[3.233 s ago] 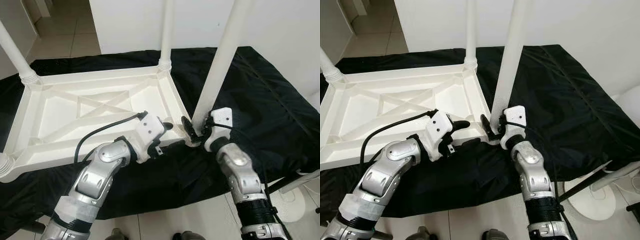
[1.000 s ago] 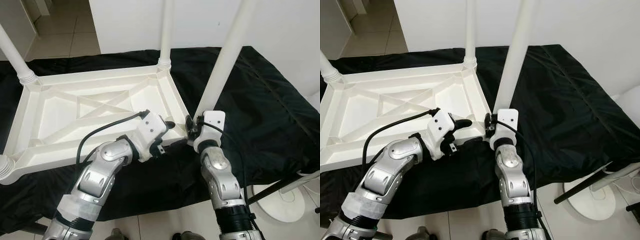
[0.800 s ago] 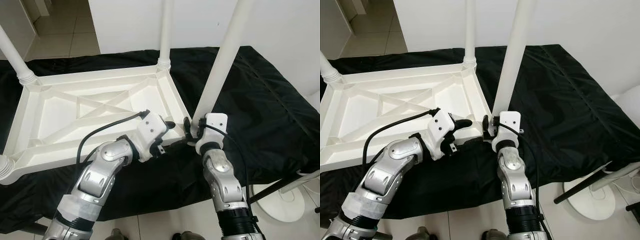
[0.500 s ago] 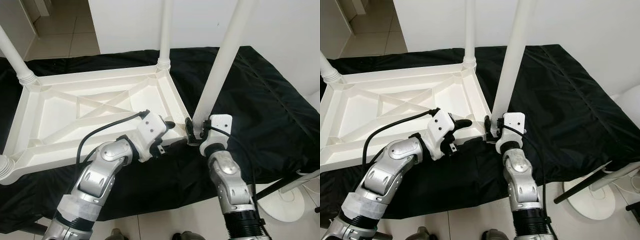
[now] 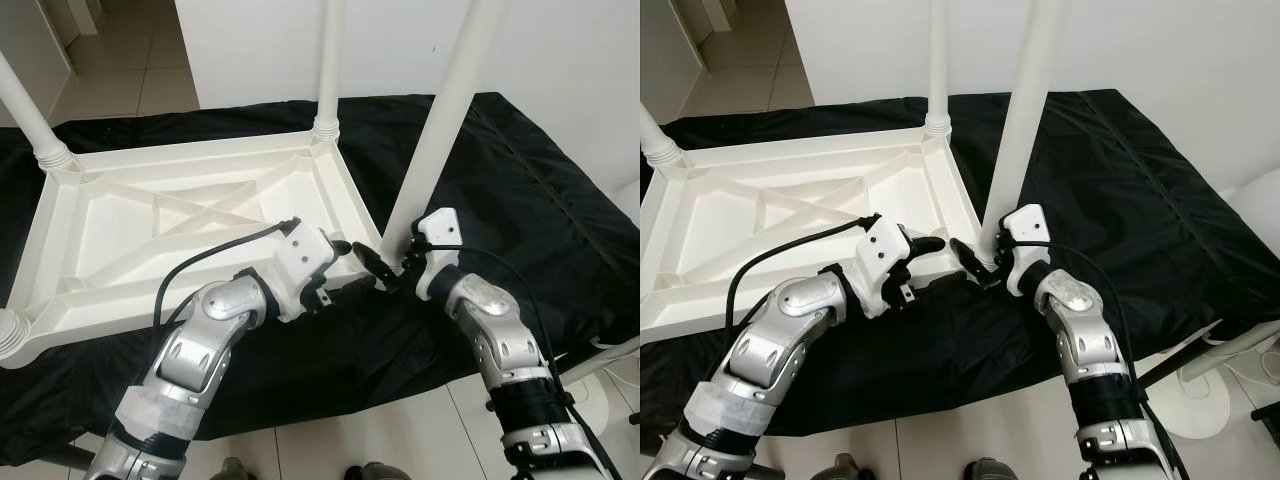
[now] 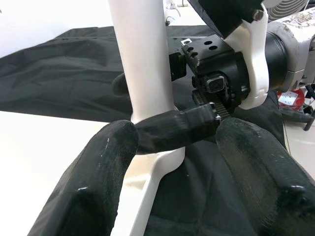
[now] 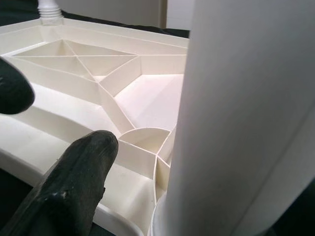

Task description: Building children table

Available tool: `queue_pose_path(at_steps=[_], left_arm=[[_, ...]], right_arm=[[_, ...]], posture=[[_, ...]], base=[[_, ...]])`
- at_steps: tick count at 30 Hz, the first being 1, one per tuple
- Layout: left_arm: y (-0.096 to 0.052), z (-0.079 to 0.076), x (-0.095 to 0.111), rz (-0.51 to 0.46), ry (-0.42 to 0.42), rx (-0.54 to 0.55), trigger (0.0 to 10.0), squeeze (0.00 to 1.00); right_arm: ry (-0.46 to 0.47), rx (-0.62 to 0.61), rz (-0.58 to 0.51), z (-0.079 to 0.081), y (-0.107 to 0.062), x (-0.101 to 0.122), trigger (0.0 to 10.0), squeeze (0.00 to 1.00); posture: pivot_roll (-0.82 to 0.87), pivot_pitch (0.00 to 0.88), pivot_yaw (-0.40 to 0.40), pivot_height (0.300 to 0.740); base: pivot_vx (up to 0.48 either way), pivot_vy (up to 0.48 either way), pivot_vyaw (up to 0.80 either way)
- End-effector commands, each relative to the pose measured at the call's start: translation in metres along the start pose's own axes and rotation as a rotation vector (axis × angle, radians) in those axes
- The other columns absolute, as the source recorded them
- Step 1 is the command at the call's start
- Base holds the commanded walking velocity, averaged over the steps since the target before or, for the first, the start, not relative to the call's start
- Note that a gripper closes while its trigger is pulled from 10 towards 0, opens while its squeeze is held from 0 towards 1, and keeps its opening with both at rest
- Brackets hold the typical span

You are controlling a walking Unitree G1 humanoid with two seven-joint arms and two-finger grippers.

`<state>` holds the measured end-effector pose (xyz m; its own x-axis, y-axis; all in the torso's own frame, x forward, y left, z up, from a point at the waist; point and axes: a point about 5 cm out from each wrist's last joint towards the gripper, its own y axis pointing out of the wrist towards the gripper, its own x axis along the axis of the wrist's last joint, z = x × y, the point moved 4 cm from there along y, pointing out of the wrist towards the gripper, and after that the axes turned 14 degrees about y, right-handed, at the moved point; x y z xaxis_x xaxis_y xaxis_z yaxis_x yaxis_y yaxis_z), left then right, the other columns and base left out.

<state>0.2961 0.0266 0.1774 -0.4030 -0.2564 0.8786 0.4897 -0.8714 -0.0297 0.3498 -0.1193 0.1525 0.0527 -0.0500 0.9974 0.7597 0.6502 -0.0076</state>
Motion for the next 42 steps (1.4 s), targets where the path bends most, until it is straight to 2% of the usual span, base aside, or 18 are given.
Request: queue_pose_path(at_steps=[1, 3, 4, 8, 12, 15, 16, 19, 20, 28, 33, 35, 36, 37, 40, 42], left_arm=[[0.0, 0.003, -0.003, 0.016, 0.004, 0.031, 10.0, 0.0], [-0.001, 0.004, -0.003, 0.017, 0.002, 0.035, 10.0, 0.0], [-0.001, 0.004, -0.003, 0.018, 0.002, 0.037, 10.0, 0.0], [-0.002, 0.004, -0.003, 0.019, 0.004, 0.04, 10.0, 0.0], [-0.003, 0.004, -0.003, 0.02, 0.002, 0.041, 10.0, 0.0], [-0.003, 0.004, -0.003, 0.021, 0.003, 0.038, 10.0, 0.0], [-0.003, 0.004, -0.003, 0.021, 0.002, 0.037, 10.0, 0.0], [-0.002, 0.004, -0.003, 0.021, 0.001, 0.036, 10.0, 0.0], [-0.002, 0.004, -0.003, 0.021, 0.001, 0.035, 10.0, 0.0], [-0.003, 0.002, -0.003, 0.021, -0.003, 0.032, 10.0, 0.0], [-0.003, 0.001, -0.003, 0.02, -0.006, 0.032, 10.0, 0.0], [-0.003, 0.001, -0.003, 0.02, -0.006, 0.032, 10.0, 0.0], [-0.002, 0.001, -0.003, 0.02, -0.007, 0.032, 10.0, 0.0], [-0.002, 0.001, -0.003, 0.02, -0.007, 0.032, 10.0, 0.0], [-0.002, 0.001, -0.003, 0.018, -0.009, 0.032, 10.0, 0.0], [-0.002, 0.0, -0.003, 0.018, -0.007, 0.032, 10.0, 0.0]], right_arm=[[0.008, 0.053, 0.033, 0.006, 0.002, -0.008, 1.6, 0.0], [0.022, 0.075, 0.04, 0.005, 0.002, -0.009, 1.6, 0.0], [0.023, 0.074, 0.043, 0.004, 0.001, -0.011, 0.0, 0.0], [0.014, 0.058, 0.047, -0.003, -0.002, -0.013, 0.0, 0.0], [0.047, 0.027, 0.03, -0.01, -0.004, -0.013, 0.0, 0.0], [0.056, 0.025, 0.023, -0.01, -0.005, -0.013, 0.0, 0.0], [0.057, 0.003, 0.015, -0.011, -0.005, -0.013, 3.8, 0.0], [0.058, -0.012, 0.01, -0.012, -0.005, -0.013, 3.8, 0.0], [0.066, -0.019, 0.005, -0.011, -0.005, -0.013, 10.0, 0.0], [0.06, -0.187, -0.035, -0.016, 0.0, -0.008, 10.0, 0.0], [0.129, -0.374, -0.099, -0.013, 0.003, -0.003, 10.0, 0.0], [0.129, -0.374, -0.099, -0.013, 0.003, -0.003, 10.0, 0.0], [0.155, -0.507, -0.126, -0.011, 0.0, -0.006, 10.0, 0.0], [0.155, -0.507, -0.126, -0.011, 0.0, -0.006, 10.0, 0.0], [0.171, -0.623, -0.135, -0.006, -0.002, -0.011, 10.0, 0.0], [0.167, -0.643, -0.131, -0.004, -0.002, -0.012, 10.0, 0.0]], posture=[[-0.06, 0.031, 0.007, 0.74], [-0.06, 0.031, 0.007, 0.74], [-0.06, 0.032, 0.005, 0.74], [-0.05, 0.034, 0.003, 0.74], [-0.06, 0.036, 0.007, 0.74], [-0.06, 0.037, 0.008, 0.74], [-0.06, 0.039, 0.012, 0.74], [-0.06, 0.041, 0.013, 0.74], [-0.06, 0.041, 0.013, 0.74], [-0.06, 0.046, 0.012, 0.74], [-0.06, 0.048, 0.01, 0.74], [-0.06, 0.048, 0.01, 0.74], [-0.07, 0.048, 0.003, 0.74], [-0.07, 0.048, 0.003, 0.74], [-0.07, 0.048, 0.003, 0.74], [-0.06, 0.042, -0.007, 0.74]], base=[[0.0, 0.0, 0.0], [0.0, 0.0, 0.0], [0.0, 0.0, 0.0], [0.0, 0.0, 0.0], [0.0, 0.0, 0.0], [0.0, 0.0, 0.0], [0.0, 0.0, 0.0], [0.0, 0.0, 0.0], [0.0, 0.0, 0.0], [0.0, 0.0, 0.0], [0.0, 0.0, 0.0], [0.0, 0.0, 0.0], [0.0, 0.0, 0.0], [0.0, 0.0, 0.0], [0.0, 0.0, 0.0], [0.0, 0.0, 0.0]])
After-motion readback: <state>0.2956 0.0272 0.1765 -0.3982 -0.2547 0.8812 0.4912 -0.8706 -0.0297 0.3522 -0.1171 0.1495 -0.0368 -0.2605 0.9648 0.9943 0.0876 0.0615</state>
